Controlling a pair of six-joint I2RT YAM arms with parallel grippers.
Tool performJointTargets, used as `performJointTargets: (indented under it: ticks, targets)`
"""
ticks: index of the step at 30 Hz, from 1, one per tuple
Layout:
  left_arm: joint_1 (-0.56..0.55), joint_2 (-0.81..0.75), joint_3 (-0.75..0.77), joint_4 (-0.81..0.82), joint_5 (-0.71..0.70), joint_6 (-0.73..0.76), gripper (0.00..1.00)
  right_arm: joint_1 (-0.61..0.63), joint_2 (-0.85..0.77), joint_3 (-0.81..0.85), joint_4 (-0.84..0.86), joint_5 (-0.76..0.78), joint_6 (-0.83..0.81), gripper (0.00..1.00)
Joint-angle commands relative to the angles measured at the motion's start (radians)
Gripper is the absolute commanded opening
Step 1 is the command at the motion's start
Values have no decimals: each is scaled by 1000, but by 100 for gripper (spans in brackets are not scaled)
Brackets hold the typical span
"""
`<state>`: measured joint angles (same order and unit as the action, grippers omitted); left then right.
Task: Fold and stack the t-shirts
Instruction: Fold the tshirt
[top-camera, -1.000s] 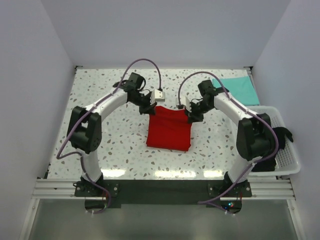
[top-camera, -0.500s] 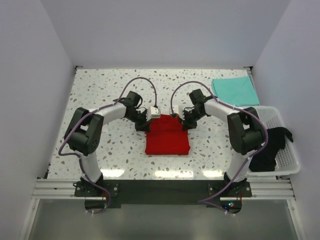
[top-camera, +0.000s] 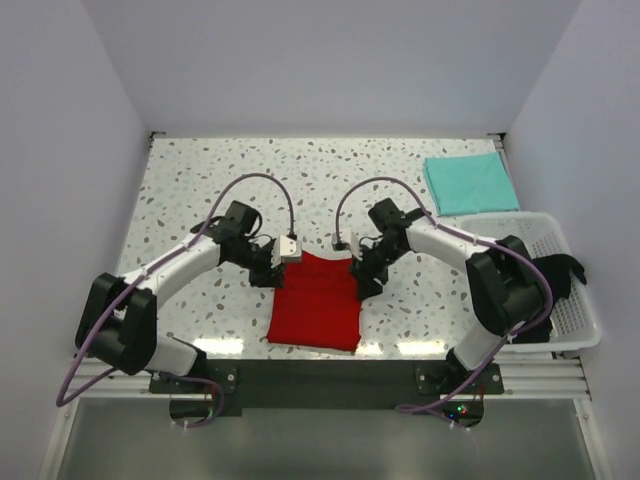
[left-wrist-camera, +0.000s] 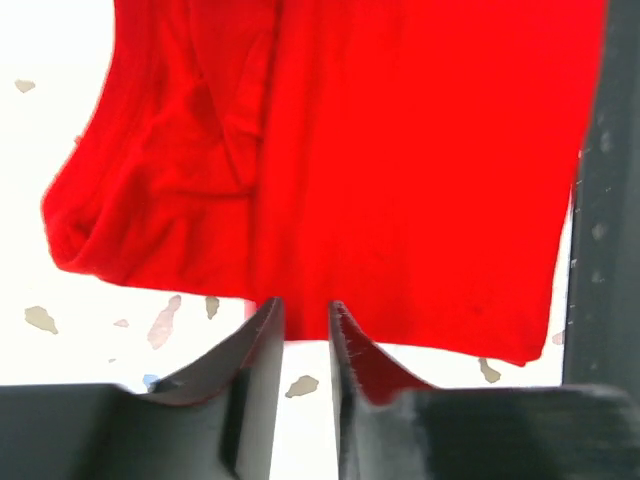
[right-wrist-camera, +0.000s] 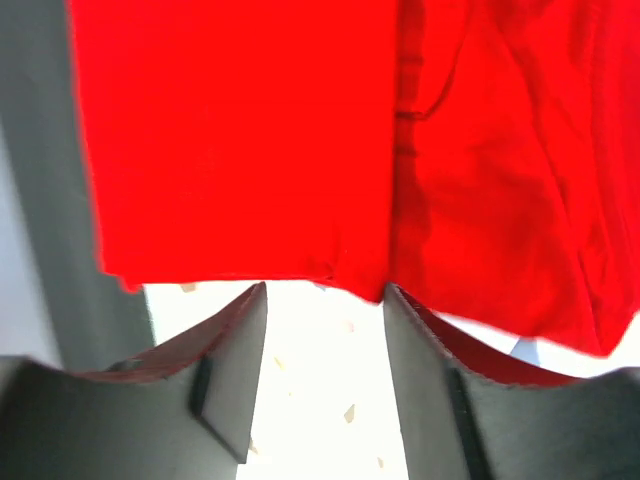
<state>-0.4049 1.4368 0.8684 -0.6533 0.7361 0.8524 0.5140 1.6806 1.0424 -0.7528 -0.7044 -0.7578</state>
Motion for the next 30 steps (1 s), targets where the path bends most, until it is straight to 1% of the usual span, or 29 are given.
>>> performJointTargets:
  ticks: [1,2,4,5,6,7,8,10,11,12,13,18,22,28,30]
  targets:
    - [5,-91,0,13,71,50,34,-72,-45,59,-54,-145,173,54]
    - [-2,-101,3,41,71,53,38,-87,-44,89,-54,-162,227,54]
    - [-44,-95,15,63,40,66,40,-109,-30,123,-19,-188,302,53]
    - [-66,-87,18,84,22,71,41,-115,-16,163,-7,-190,378,53]
    - [-113,-66,29,95,5,80,42,-115,16,182,6,-191,412,52]
    - [-135,-55,34,102,-19,80,43,-115,37,200,42,-199,449,48]
    - [-176,-27,41,127,-29,77,43,-114,54,224,71,-199,542,46]
    - [-204,5,49,153,-53,65,44,-108,114,246,156,-196,625,42]
    - [-218,39,58,181,-58,60,44,-101,129,267,177,-188,687,40]
    - [-222,54,64,191,-64,56,45,-94,151,278,196,-184,710,39]
    - [-224,71,70,205,-79,53,45,-79,184,291,220,-178,727,36]
    - [-233,160,125,248,-93,51,48,-35,284,346,254,-156,810,36]
    - [-244,209,155,244,-80,42,49,-28,363,361,267,-149,816,35]
    - [-259,264,156,218,-55,36,46,-28,456,380,259,-129,790,35]
    - [-259,284,172,182,-40,40,45,-28,482,384,257,-115,775,35]
